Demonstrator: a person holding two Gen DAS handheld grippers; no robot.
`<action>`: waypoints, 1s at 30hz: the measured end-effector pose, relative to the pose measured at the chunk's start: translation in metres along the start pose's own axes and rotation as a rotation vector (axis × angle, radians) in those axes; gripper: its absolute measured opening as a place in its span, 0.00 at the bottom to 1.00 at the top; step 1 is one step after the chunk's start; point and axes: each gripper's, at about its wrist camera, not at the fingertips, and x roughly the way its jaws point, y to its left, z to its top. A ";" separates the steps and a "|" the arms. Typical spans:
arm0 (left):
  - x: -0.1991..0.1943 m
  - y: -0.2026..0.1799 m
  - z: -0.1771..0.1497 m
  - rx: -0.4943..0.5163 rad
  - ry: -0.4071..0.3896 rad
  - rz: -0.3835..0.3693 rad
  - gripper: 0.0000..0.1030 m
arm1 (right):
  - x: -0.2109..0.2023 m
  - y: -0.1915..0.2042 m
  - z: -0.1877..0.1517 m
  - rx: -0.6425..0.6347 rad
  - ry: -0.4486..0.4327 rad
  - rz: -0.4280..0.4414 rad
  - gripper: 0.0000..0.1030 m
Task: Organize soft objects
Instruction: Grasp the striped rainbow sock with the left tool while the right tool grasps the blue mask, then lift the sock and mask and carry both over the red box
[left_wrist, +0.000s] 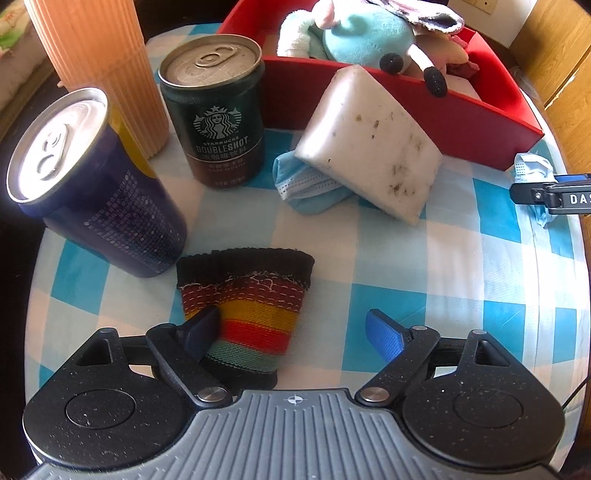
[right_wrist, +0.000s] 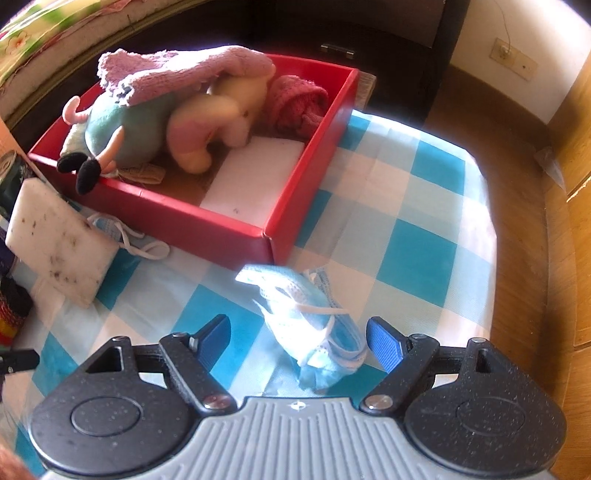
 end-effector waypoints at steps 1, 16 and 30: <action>0.000 0.001 0.000 -0.002 -0.002 0.002 0.80 | 0.002 0.001 0.001 -0.002 0.000 -0.001 0.58; -0.013 0.007 -0.012 0.002 -0.008 -0.056 0.24 | 0.001 0.005 -0.013 0.006 0.045 -0.003 0.18; -0.018 -0.033 -0.036 0.110 0.001 -0.096 0.21 | -0.032 0.039 -0.058 -0.029 0.044 0.053 0.14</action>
